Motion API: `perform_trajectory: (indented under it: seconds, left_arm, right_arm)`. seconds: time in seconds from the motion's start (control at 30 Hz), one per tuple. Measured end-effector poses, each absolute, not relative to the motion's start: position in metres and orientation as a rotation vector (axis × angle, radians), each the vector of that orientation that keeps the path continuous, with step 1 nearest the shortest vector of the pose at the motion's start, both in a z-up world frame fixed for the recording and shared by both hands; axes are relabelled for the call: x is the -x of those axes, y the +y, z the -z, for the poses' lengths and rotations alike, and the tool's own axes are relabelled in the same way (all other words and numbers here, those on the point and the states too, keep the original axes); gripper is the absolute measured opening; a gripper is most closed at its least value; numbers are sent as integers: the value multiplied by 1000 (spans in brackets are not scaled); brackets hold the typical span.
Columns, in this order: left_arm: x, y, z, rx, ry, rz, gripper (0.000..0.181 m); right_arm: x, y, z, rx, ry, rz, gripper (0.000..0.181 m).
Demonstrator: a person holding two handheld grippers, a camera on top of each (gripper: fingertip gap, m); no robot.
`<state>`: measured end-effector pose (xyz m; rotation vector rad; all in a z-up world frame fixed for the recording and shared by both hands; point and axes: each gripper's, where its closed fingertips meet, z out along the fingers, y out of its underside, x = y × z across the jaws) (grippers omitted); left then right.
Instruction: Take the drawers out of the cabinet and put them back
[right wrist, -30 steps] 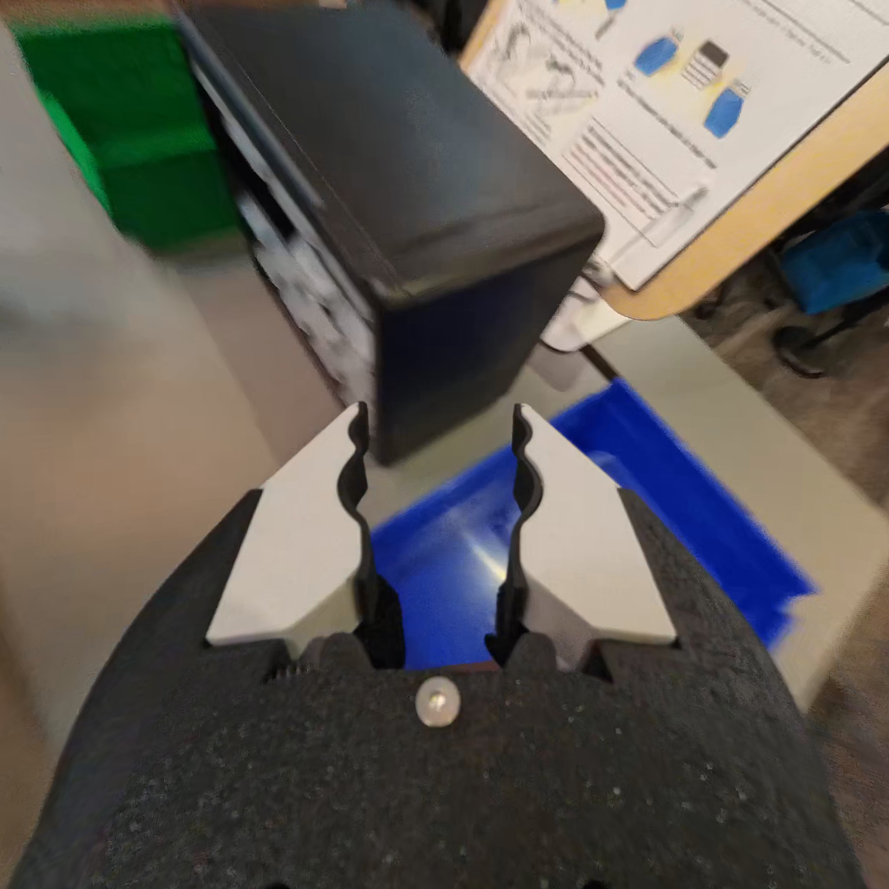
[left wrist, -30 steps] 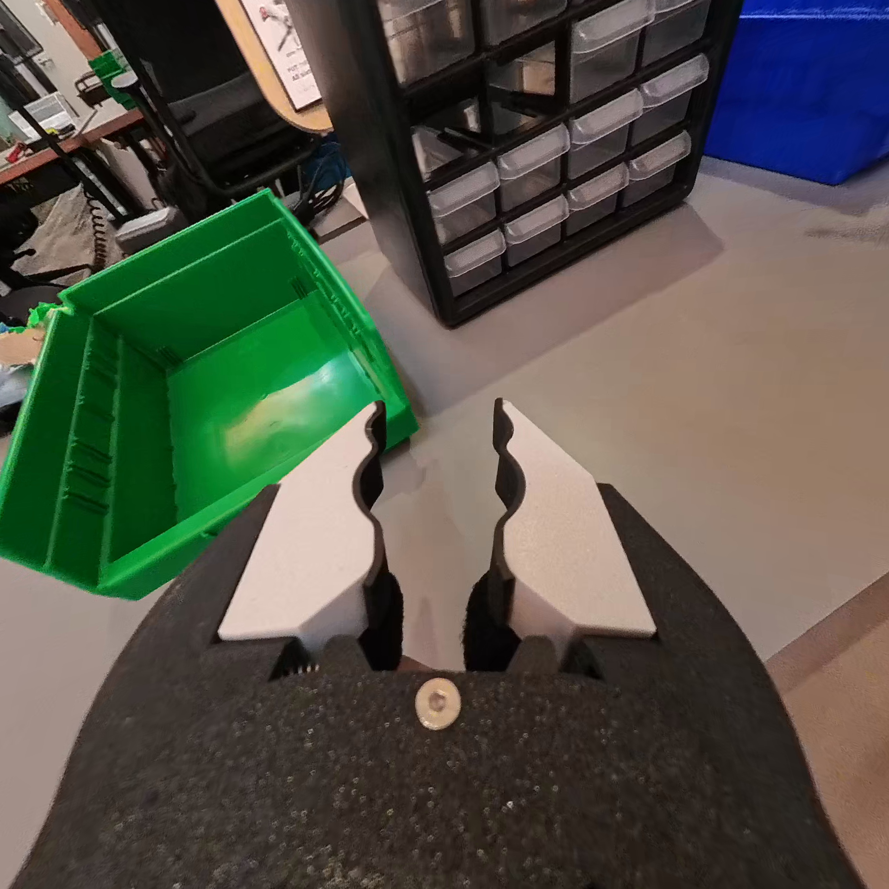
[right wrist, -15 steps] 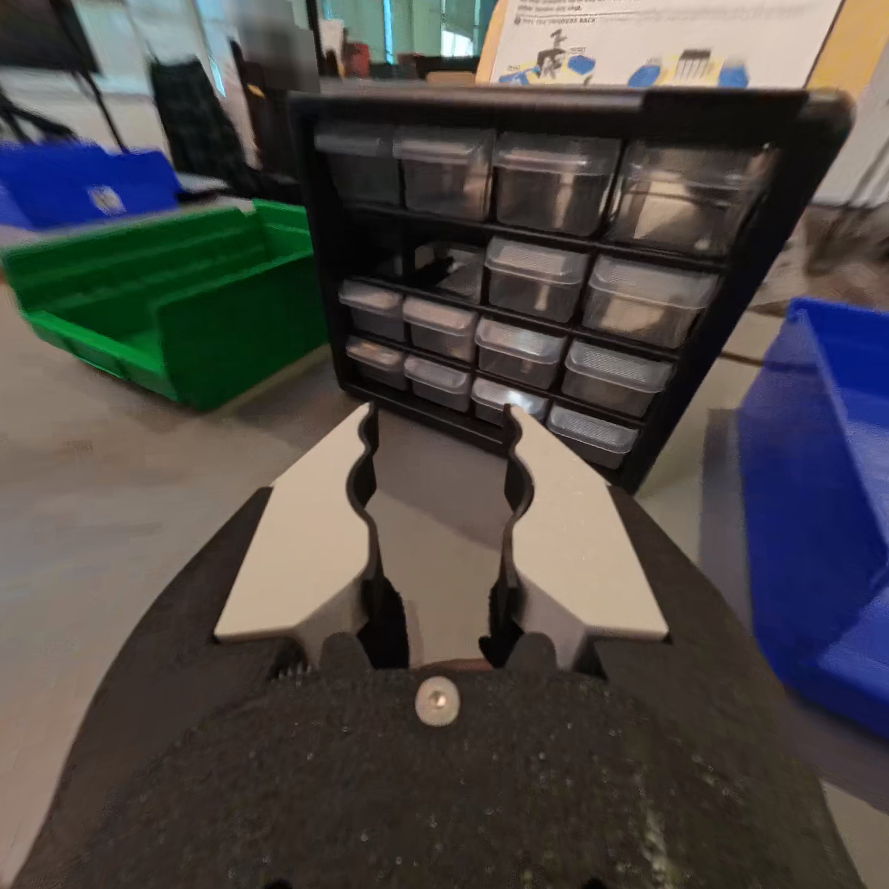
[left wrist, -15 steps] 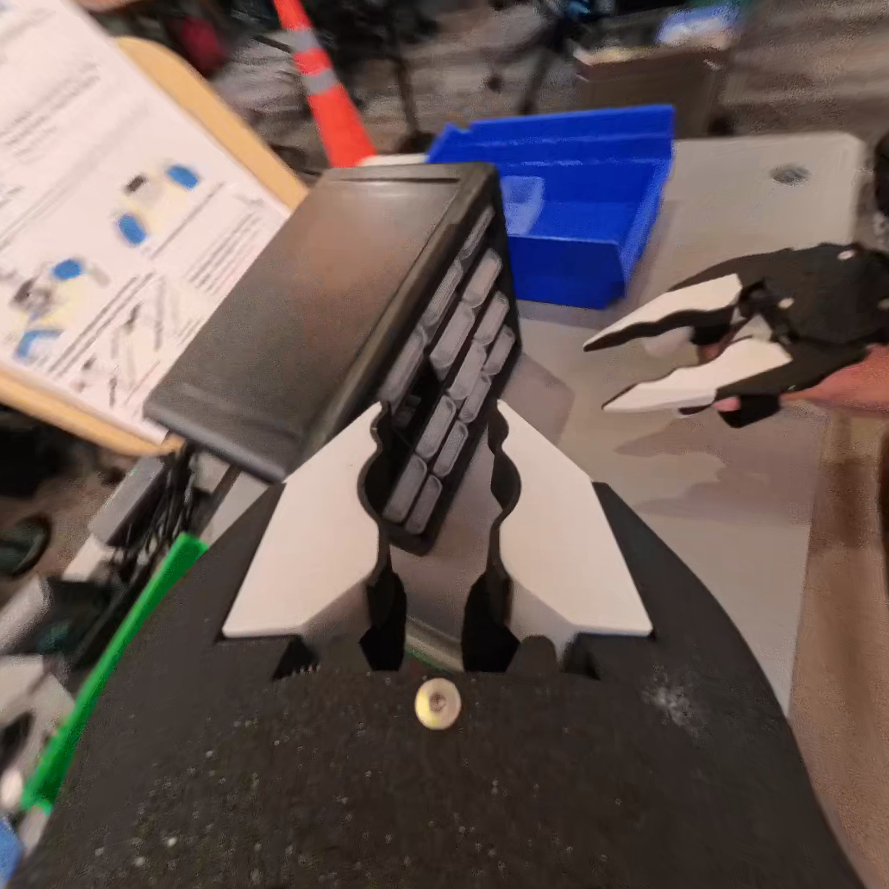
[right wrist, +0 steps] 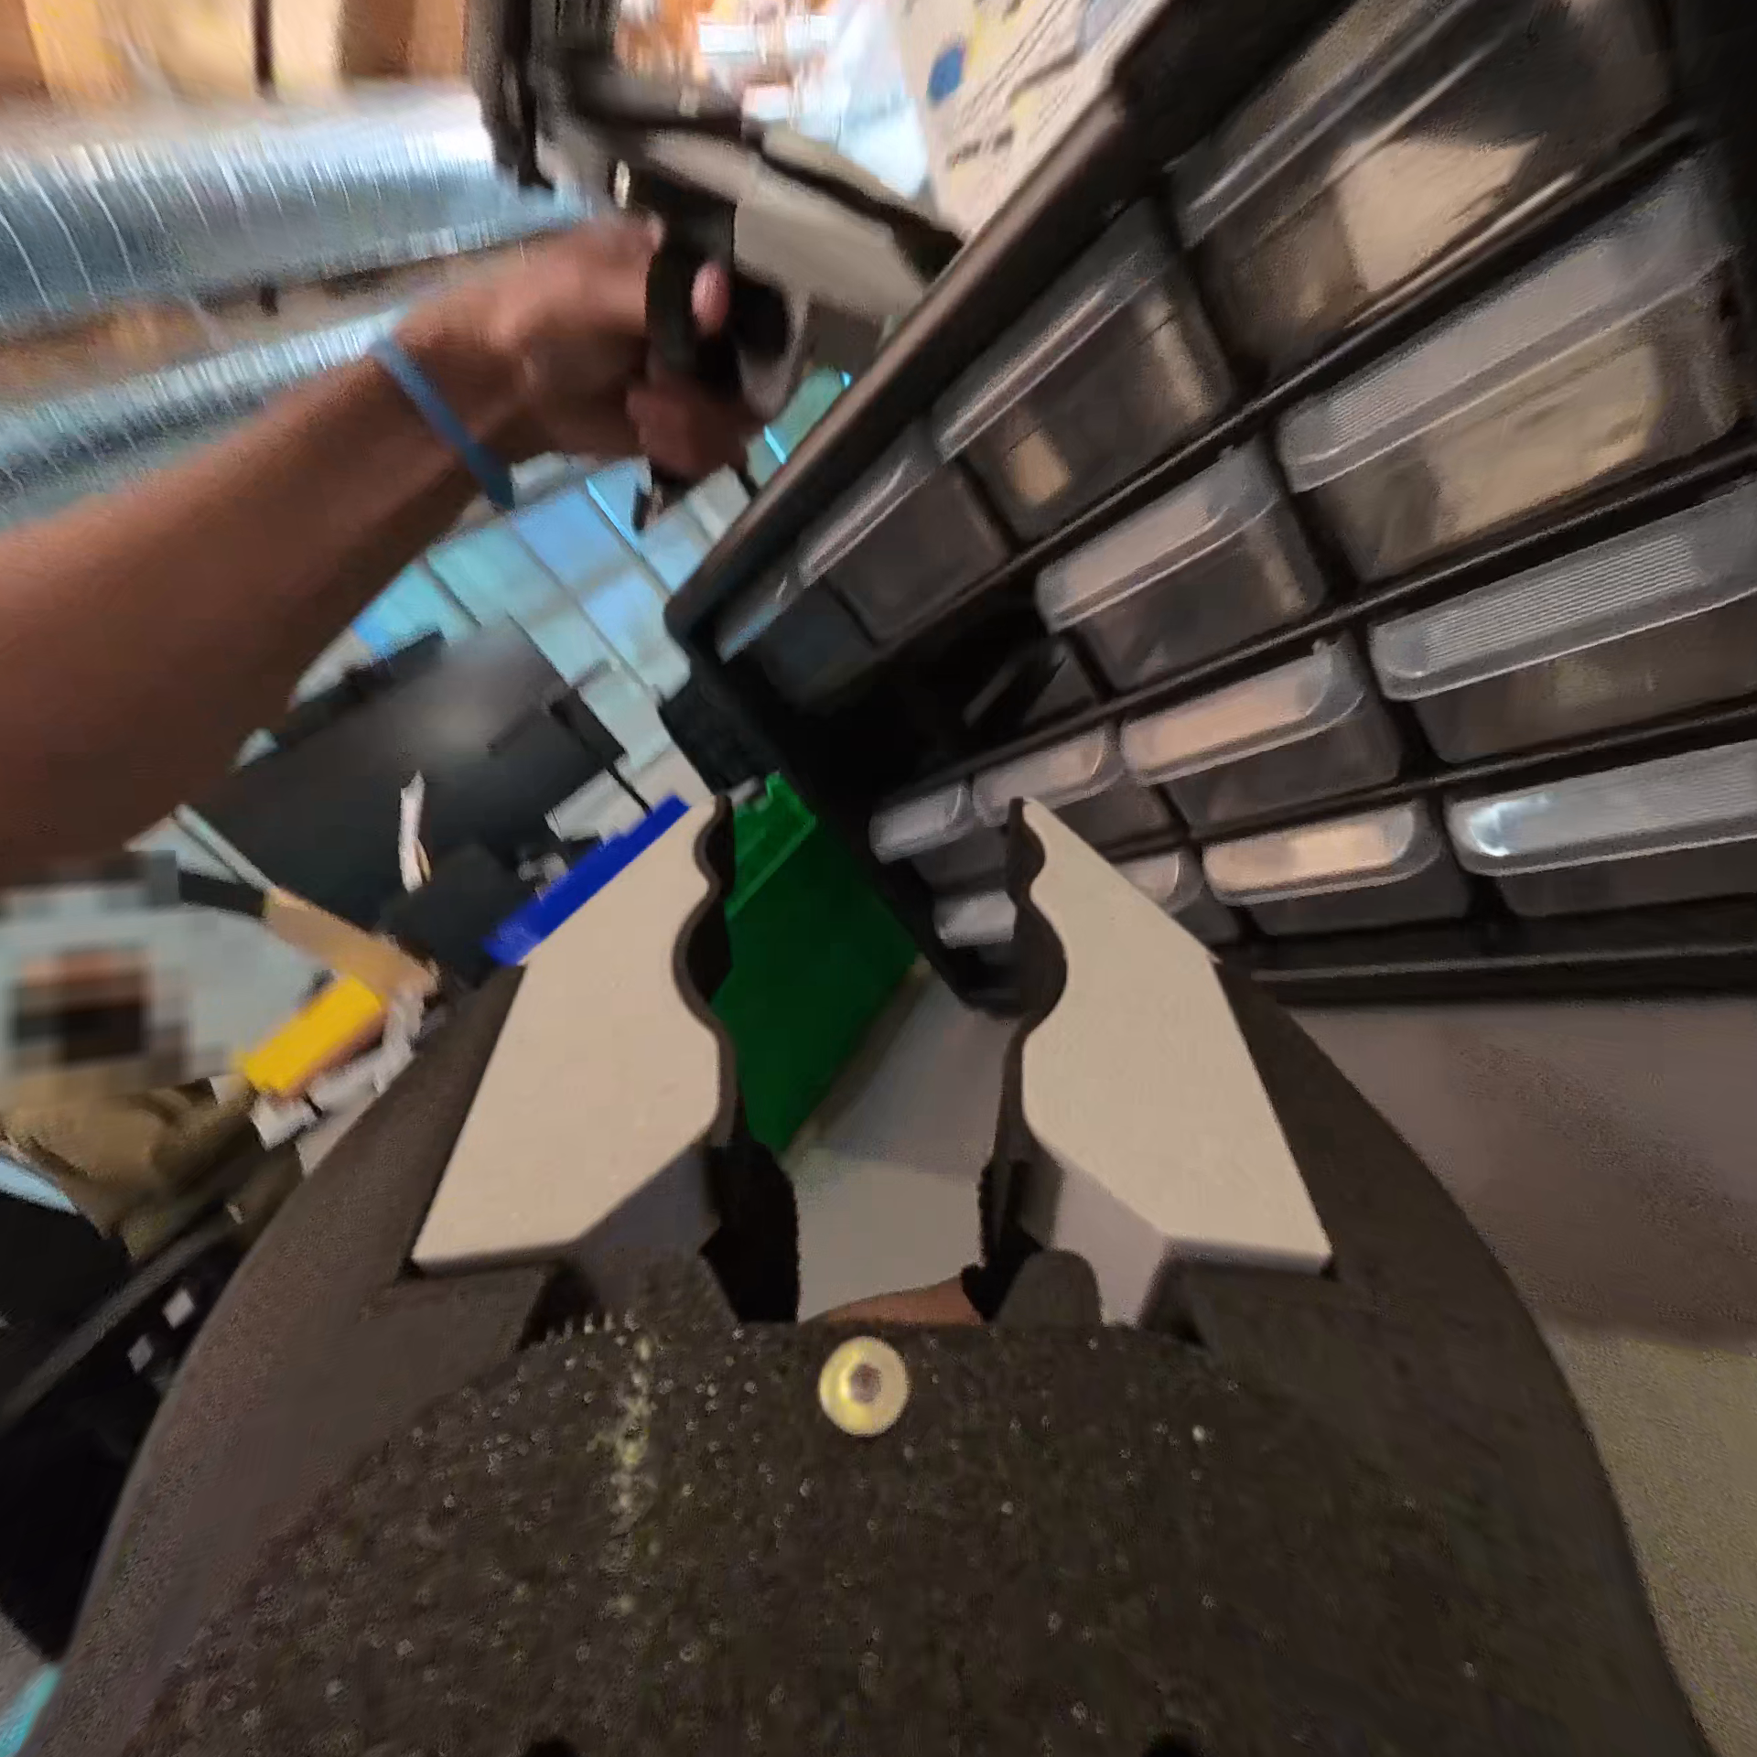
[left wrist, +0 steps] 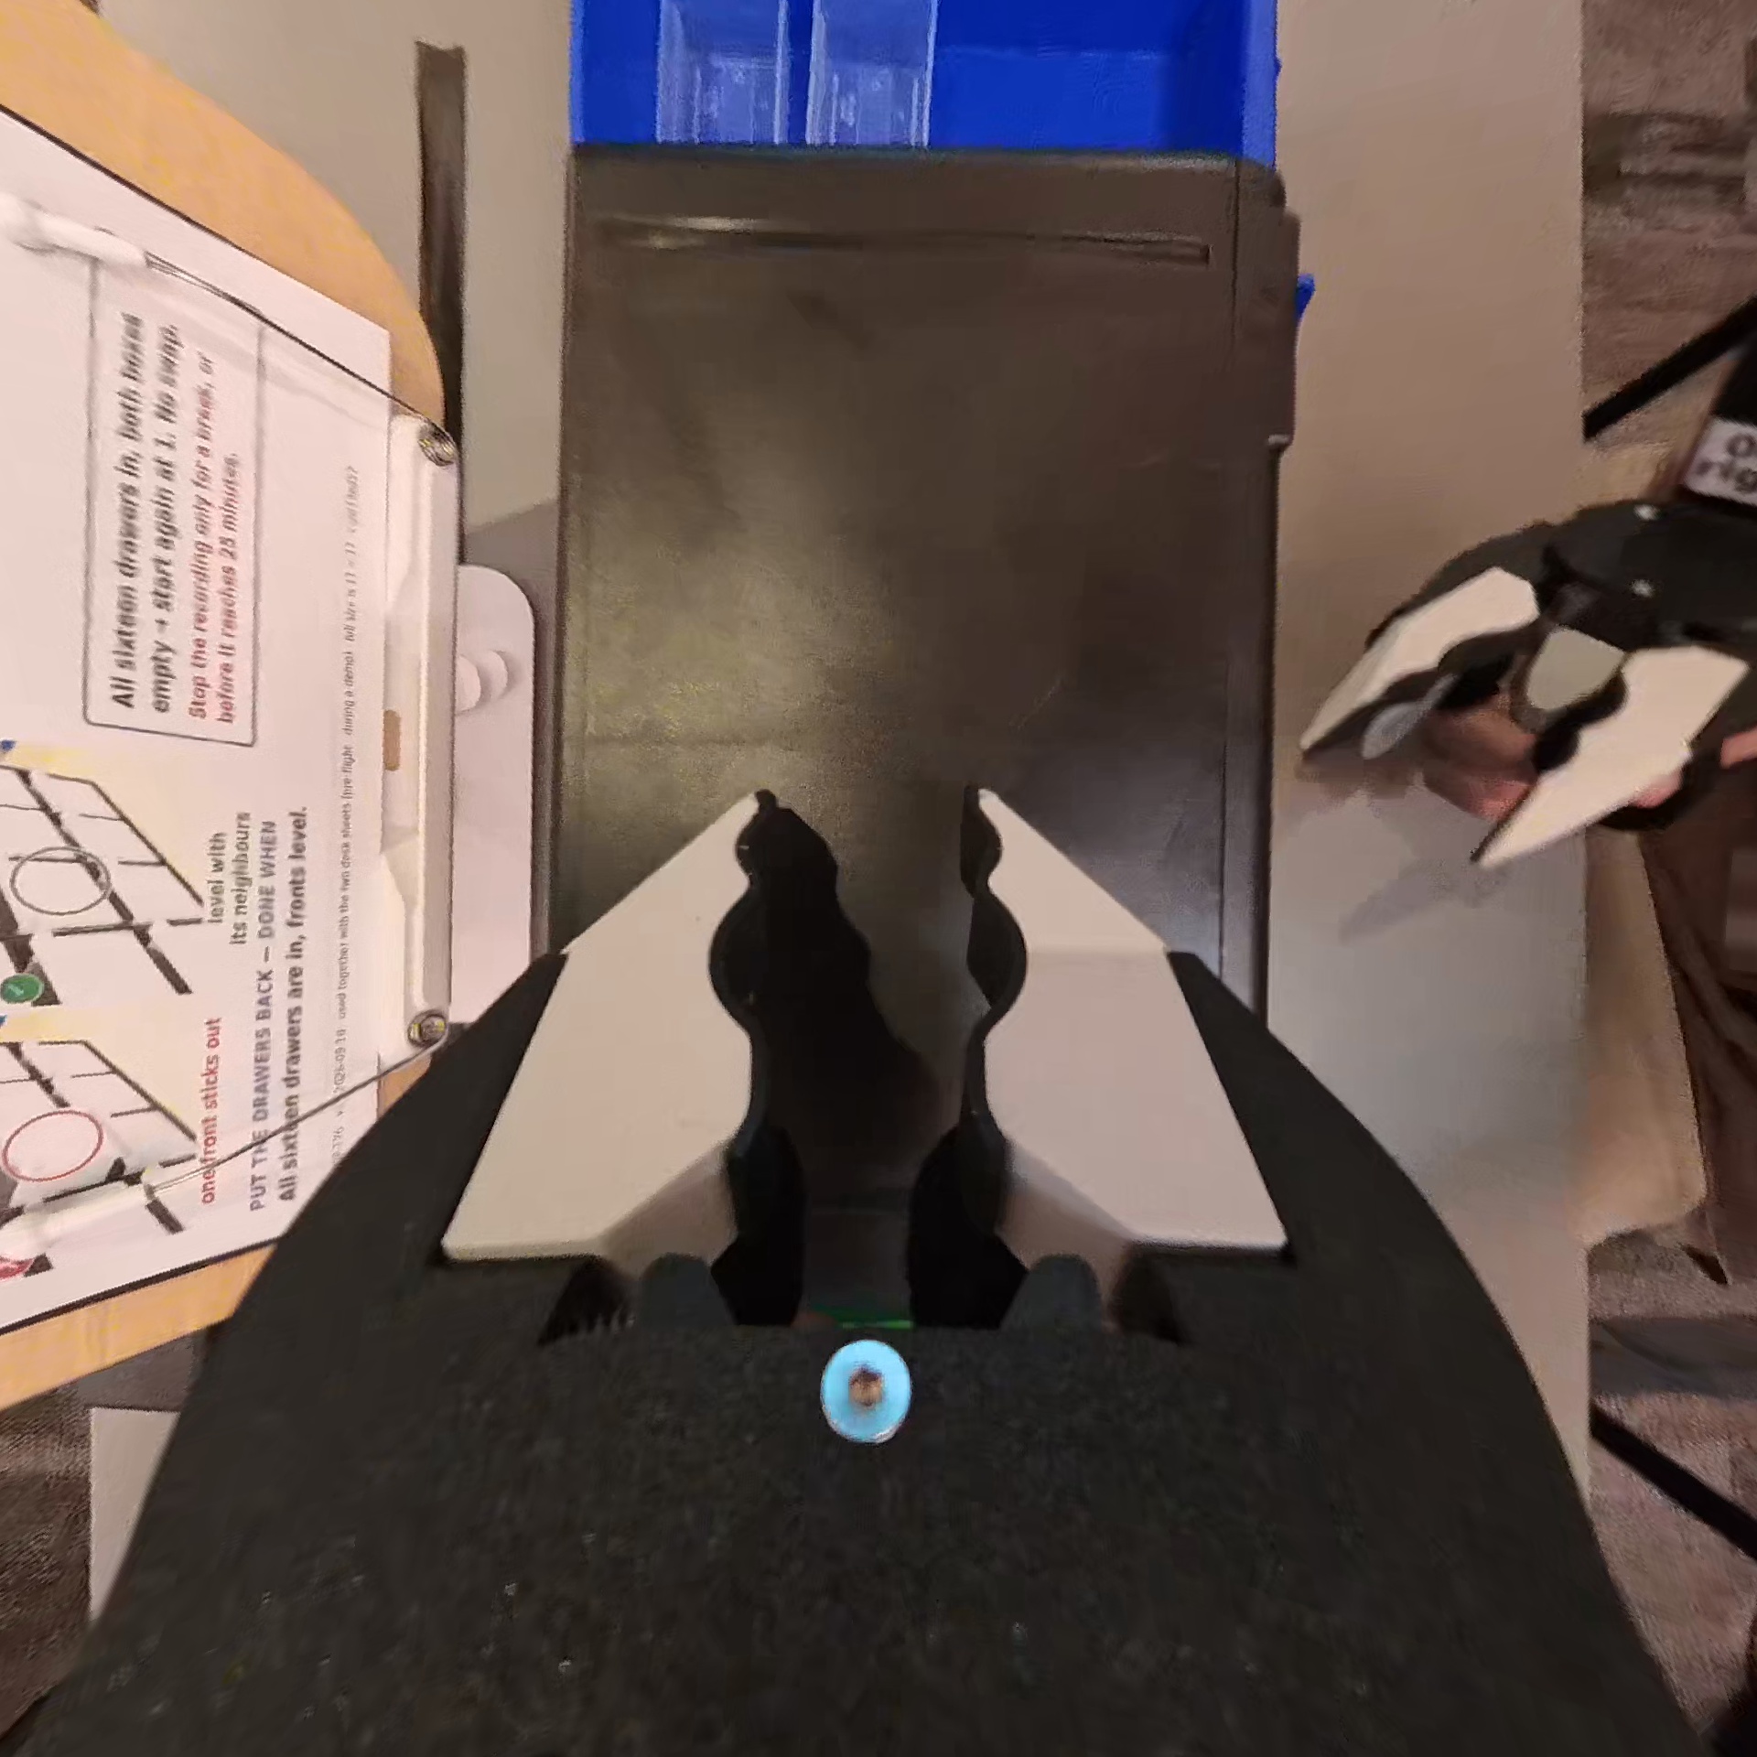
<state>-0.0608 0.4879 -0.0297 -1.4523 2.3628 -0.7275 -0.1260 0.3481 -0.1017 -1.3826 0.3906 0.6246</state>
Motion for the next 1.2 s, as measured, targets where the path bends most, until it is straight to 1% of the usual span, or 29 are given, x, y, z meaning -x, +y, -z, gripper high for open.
perform_trajectory:
  seconds: [0.07,0.1,0.17,0.27,0.63,0.73,0.9,1.2]
  left_arm:
    - [60,489,34,1436,2384,702,37]
    - [61,488,35,1430,2392,693,37]
    - [61,488,35,1432,2402,673,37]
    - [61,487,35,1441,2412,650,36]
    - [62,487,35,1440,2458,604,38]
    - [62,487,35,1439,2462,595,38]
    - [62,486,35,1438,2454,609,37]
    - [61,487,35,1425,2455,622,37]
  right_arm:
    - [112,359,93,1245,474,-692,54]
    - [105,364,90,1173,527,-725,49]
    - [91,374,93,1066,627,-792,33]
    - [77,388,100,979,712,-839,22]
    - [65,401,92,841,742,-924,15]
    - [59,403,96,814,761,-947,5]
    - [60,402,95,783,770,-1005,3]
    - [95,351,95,791,760,-1096,2]
